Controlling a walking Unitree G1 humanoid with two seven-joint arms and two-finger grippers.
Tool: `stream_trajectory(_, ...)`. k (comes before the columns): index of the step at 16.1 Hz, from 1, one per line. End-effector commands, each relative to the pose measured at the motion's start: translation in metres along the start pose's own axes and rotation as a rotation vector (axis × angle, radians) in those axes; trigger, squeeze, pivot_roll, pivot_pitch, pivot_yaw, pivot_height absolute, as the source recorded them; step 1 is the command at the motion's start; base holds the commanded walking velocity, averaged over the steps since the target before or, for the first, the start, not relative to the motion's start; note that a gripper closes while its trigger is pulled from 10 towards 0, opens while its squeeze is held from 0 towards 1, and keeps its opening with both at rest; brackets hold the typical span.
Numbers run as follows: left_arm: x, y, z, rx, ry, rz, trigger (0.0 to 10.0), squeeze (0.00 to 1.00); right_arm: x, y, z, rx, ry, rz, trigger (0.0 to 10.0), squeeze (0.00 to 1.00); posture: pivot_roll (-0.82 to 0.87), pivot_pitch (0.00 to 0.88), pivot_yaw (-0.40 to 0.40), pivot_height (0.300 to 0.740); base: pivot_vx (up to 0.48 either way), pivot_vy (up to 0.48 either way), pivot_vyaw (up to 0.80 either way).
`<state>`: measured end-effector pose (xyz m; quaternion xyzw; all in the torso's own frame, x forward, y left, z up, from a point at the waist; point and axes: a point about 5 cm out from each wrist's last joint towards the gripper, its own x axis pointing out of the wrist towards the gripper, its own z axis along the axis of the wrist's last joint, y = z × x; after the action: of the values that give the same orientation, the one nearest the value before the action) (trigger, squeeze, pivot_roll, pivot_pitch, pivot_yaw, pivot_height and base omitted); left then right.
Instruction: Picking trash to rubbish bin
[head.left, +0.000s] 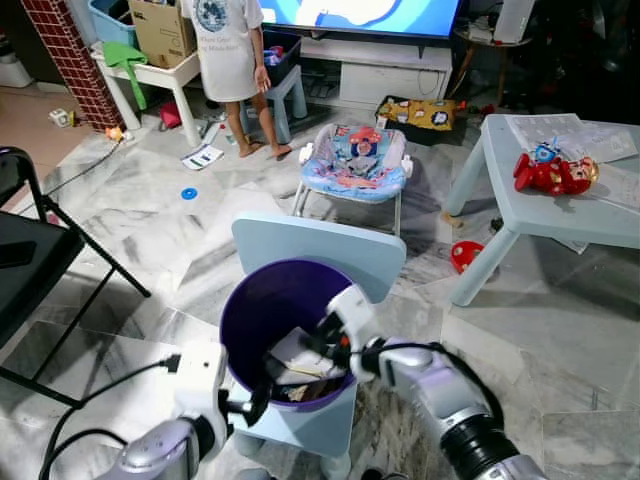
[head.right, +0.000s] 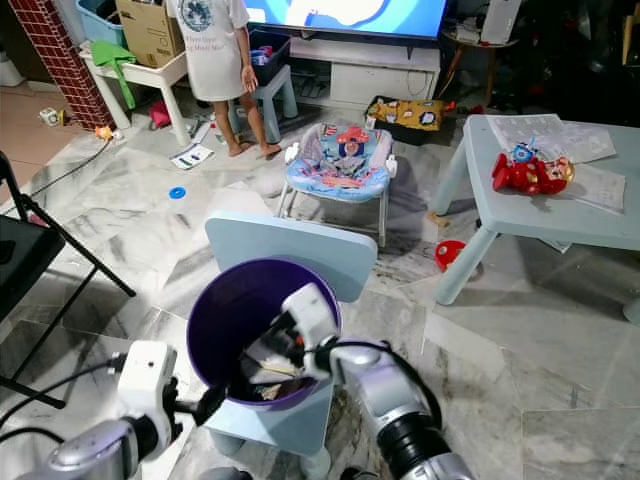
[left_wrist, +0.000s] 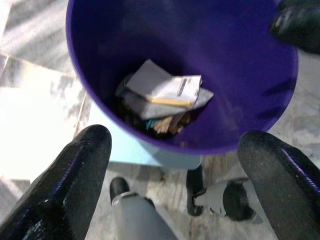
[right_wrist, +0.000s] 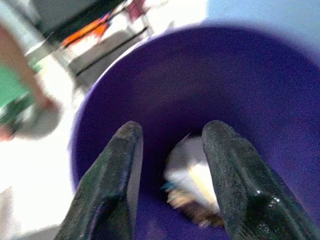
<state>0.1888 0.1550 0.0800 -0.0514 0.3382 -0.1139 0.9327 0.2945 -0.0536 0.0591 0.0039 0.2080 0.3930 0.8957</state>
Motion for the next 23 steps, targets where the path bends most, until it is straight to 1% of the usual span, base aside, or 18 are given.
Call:
stream_trajectory(1,0.003,-0.001,0.003,0.006,-0.008,0.000,10.0,0.00,-0.007,-0.011,0.014,-0.007,-0.084,-0.079,10.0,1.00,0.25,0.110,-0.022,0.740,0.000,0.000,0.00)
stream_trajectory(3,0.007,-0.003,0.014,0.024,-0.047,-0.010,10.0,0.00,-0.020,-0.028,0.030,-0.029,-0.178,-0.204,10.0,1.00,0.23,0.104,-0.022,0.740,0.000,0.000,0.00)
stream_trajectory(4,0.011,-0.005,0.024,0.046,-0.092,-0.017,10.0,0.00,-0.032,-0.041,0.043,-0.039,-0.250,-0.297,10.0,1.00,0.21,0.095,-0.018,0.740,0.000,0.000,0.00)
stream_trajectory(5,0.013,-0.007,0.031,0.062,-0.124,-0.019,10.0,0.00,-0.041,-0.048,0.050,-0.050,-0.289,-0.356,10.0,1.00,0.20,0.093,-0.016,0.740,0.000,0.000,0.00)
stream_trajectory(6,0.016,-0.010,0.041,0.091,-0.179,-0.023,10.0,0.00,-0.056,-0.061,0.062,-0.063,-0.352,-0.453,10.0,1.00,0.18,0.088,-0.013,0.740,0.000,0.000,0.00)
stream_trajectory(7,0.017,-0.010,0.046,0.100,-0.208,-0.015,10.0,0.00,-0.062,-0.065,0.066,-0.071,-0.373,-0.486,10.0,1.00,0.17,0.082,-0.011,0.740,0.000,0.000,0.00)
stream_trajectory(8,0.020,-0.011,0.057,0.107,-0.270,-0.001,10.0,0.00,-0.079,-0.075,0.075,-0.094,-0.416,-0.581,10.0,1.00,0.15,0.075,-0.009,0.740,0.000,0.000,0.00)
stream_trajectory(9,0.022,-0.011,0.064,0.098,-0.307,0.006,10.0,0.00,-0.092,-0.081,0.079,-0.107,-0.441,-0.648,10.0,1.00,0.14,0.070,-0.007,0.740,0.000,0.000,0.00)
stream_trajectory(10,0.022,-0.011,0.068,0.096,-0.334,0.013,10.0,0.00,-0.099,-0.084,0.082,-0.109,-0.456,-0.674,10.0,1.00,0.13,0.064,-0.005,0.740,0.000,0.000,0.00)
stream_trajectory(12,0.023,-0.011,0.080,0.085,-0.412,0.022,10.0,0.00,-0.120,-0.089,0.085,-0.114,-0.480,-0.747,10.0,1.00,0.11,0.056,-0.002,0.740,0.000,0.000,0.00)
stream_trajectory(13,0.024,-0.012,0.089,0.072,-0.463,0.028,10.0,0.00,-0.133,-0.090,0.085,-0.122,-0.491,-0.790,10.0,1.00,0.10,0.045,0.002,0.740,0.000,0.000,0.00)
stream_trajectory(15,0.026,-0.013,0.096,0.053,-0.493,0.046,10.0,0.00,-0.143,-0.090,0.086,-0.115,-0.503,-0.818,10.0,1.00,0.08,0.033,0.006,0.740,0.000,0.000,0.00)
stream_trajectory(17,0.027,-0.013,0.106,0.043,-0.551,0.056,10.0,0.00,-0.150,-0.091,0.090,-0.110,-0.526,-0.843,10.0,1.00,0.07,0.026,0.006,0.740,0.000,0.000,0.00)
stream_trajectory(18,0.025,-0.012,0.112,0.058,-0.598,0.062,10.0,0.00,-0.151,-0.090,0.091,-0.106,-0.532,-0.840,10.0,1.00,0.06,0.026,0.005,0.740,0.000,0.000,0.00)
stream_trajectory(19,0.018,-0.013,0.126,0.122,-0.710,0.078,10.0,0.00,-0.150,-0.089,0.091,-0.087,-0.535,-0.819,10.0,1.00,0.07,0.028,0.000,0.740,0.000,0.000,0.00)
stream_trajectory(20,0.015,-0.011,0.130,0.140,-0.749,0.105,10.0,0.00,-0.148,-0.088,0.090,-0.082,-0.532,-0.809,10.0,1.00,0.07,0.030,-0.002,0.740,0.000,0.000,0.00)
stream_trajectory(22,0.004,-0.008,0.139,0.232,-0.856,0.166,10.0,0.00,-0.141,-0.081,0.087,-0.082,-0.524,-0.771,10.0,1.00,0.08,0.034,-0.011,0.740,0.000,0.000,0.00)
stream_trajectory(23,0.004,-0.005,0.137,0.233,-0.862,0.188,10.0,0.00,-0.137,-0.078,0.084,-0.065,-0.518,-0.749,10.0,1.00,0.08,0.033,-0.018,0.740,0.000,0.000,0.00)
